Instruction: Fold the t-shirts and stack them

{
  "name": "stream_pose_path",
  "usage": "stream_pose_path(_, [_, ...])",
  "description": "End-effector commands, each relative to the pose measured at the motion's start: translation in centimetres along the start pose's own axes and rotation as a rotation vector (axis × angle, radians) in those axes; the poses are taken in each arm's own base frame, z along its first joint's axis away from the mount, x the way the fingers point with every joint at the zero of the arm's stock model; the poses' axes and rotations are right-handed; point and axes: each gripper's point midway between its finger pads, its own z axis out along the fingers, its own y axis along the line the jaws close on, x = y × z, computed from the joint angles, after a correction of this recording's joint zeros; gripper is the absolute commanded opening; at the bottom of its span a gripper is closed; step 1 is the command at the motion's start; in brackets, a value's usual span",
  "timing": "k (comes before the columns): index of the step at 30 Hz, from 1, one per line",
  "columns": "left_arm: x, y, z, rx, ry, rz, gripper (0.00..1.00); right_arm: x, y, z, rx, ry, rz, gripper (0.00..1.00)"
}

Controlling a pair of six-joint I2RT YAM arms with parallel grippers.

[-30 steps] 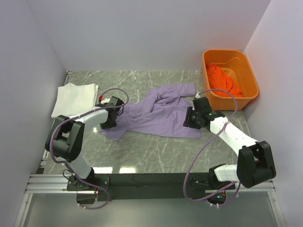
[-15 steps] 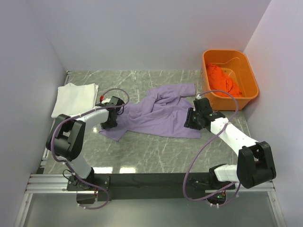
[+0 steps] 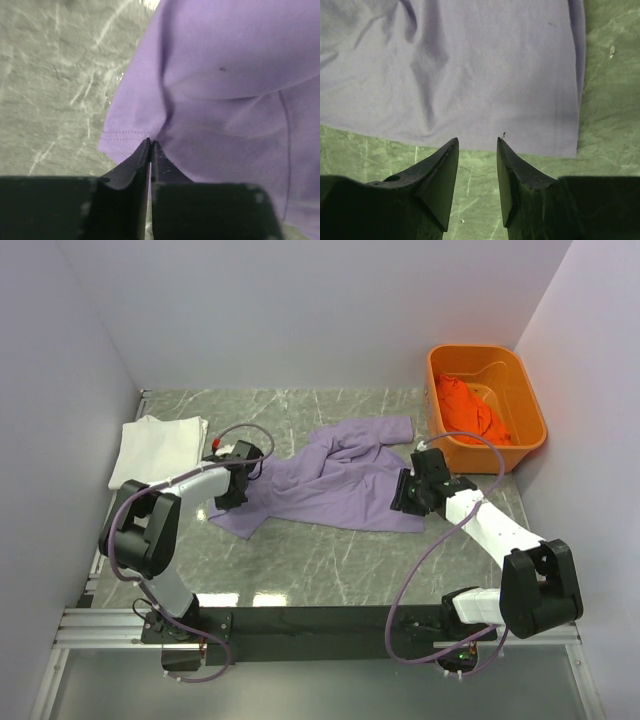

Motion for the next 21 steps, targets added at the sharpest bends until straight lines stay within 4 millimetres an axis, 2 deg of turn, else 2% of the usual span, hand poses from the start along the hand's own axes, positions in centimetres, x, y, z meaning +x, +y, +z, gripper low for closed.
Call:
stream_pose_path(1, [-3.1, 0.5, -2.0, -0.003, -0.077, -0.011, 0.05, -1.2, -0.4, -0.7, 0.002, -0.058, 0.008, 0.43])
stream_pose_path(3, [-3.8, 0.8, -2.5, 0.008, -0.086, -0.016, 0.01, -1.1, -1.0, -0.6, 0.024, -0.056, 0.028, 0.43])
stream_pose_path(8, [-5.0, 1.8, -3.1, 0.033, -0.107, -0.047, 0.01, -0.7, -2.5, -0.3, 0.071, -0.040, 0.082, 0.44])
stream_pose_path(11, [-5.6, 2.3, -3.1, 0.045, -0.122, -0.065, 0.01, -0.5, -4.5, 0.1, 0.159, -0.030, 0.127, 0.46])
stream_pose_path(12, [-5.4, 2.4, -2.9, 0.048, -0.117, -0.066, 0.01, -0.4, -5.1, 0.1, 0.191, -0.030, 0.139, 0.55])
stream_pose_path(15, [-5.4, 2.4, -2.7, 0.065, -0.124, -0.071, 0.01, 0.1, -6.1, 0.4, 0.240, -0.006, 0.151, 0.62])
stream_pose_path(21, [-5.3, 2.7, -2.5, 0.076, -0.123, -0.057, 0.01, 1.1, -7.1, 1.1, 0.287, 0.058, 0.162, 0.60])
